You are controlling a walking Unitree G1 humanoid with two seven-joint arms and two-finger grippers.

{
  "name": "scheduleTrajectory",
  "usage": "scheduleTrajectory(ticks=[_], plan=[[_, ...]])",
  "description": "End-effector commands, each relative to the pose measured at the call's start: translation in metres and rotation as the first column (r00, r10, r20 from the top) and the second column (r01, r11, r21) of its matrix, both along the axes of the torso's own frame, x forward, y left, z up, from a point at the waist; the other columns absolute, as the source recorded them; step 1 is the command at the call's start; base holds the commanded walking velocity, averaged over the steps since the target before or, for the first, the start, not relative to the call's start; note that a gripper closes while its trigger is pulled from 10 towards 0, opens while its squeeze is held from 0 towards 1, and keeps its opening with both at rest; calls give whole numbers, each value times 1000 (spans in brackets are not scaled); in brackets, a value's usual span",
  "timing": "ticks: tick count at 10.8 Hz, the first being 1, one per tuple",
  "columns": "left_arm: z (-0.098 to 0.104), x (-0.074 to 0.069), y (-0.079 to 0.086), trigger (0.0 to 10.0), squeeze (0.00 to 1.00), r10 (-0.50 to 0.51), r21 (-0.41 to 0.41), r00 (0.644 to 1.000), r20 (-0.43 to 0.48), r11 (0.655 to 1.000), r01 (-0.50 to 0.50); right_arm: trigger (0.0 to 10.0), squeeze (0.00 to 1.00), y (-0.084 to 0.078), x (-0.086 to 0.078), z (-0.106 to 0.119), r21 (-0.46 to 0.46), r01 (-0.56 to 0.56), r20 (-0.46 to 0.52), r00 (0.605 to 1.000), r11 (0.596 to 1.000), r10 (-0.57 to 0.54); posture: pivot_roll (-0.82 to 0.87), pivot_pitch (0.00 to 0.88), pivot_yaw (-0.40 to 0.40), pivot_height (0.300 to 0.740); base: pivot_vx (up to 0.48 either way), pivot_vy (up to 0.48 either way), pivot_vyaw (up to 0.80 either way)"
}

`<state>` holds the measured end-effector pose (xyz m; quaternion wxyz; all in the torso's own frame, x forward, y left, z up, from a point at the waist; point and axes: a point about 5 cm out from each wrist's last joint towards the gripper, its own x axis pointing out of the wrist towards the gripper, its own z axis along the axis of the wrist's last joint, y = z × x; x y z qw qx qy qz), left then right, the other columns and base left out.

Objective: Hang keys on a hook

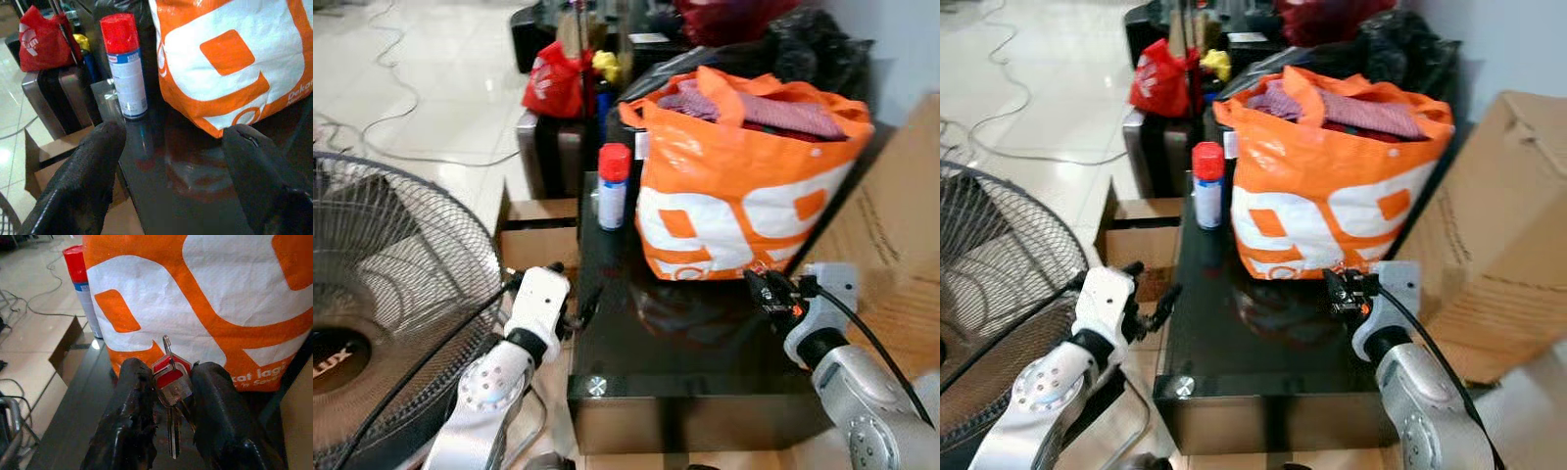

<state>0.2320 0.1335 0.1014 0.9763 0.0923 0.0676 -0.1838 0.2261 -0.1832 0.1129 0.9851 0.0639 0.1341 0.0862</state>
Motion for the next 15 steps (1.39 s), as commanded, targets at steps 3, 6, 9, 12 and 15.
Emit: scheduleTrajectory(ticks=[3, 6, 9, 12, 15], plan=[[4, 5, -5, 10000, 0, 13, 6, 999, 33, 1000, -13, 10000, 0, 6, 10, 7, -4, 2, 52, 999, 1000, -2, -37, 0, -36, 740, 0, 0, 0], [5, 6, -5, 10000, 0, 17, 5, 999, 42, 1000, -17, 10000, 0, 1, 14, 5, -71, 45, 71, 997, 996, -40, -40, 0, -34, 740, 0, 0, 0], [5, 8, -4, 10000, 0, 17, 1, 999, 44, 1000, -17, 10000, 0, -1, 15, 2, -100, 62, 71, 996, 993, -55, -44, 0, -32, 740, -82, 0, 0], [6, 9, -3, 10000, 0, 18, 5, 999, 48, 1000, -18, 10000, 0, -3, 16, 2, -104, 65, 73, 996, 992, -57, -42, 0, -32, 740, -252, 0, 0], [7, 12, -2, 10000, 0, 15, 13, 999, 51, 1000, -16, 10000, 0, -3, 17, 1, -102, 73, 74, 995, 992, -66, -33, 0, -20, 740, -247, 0, 0]])
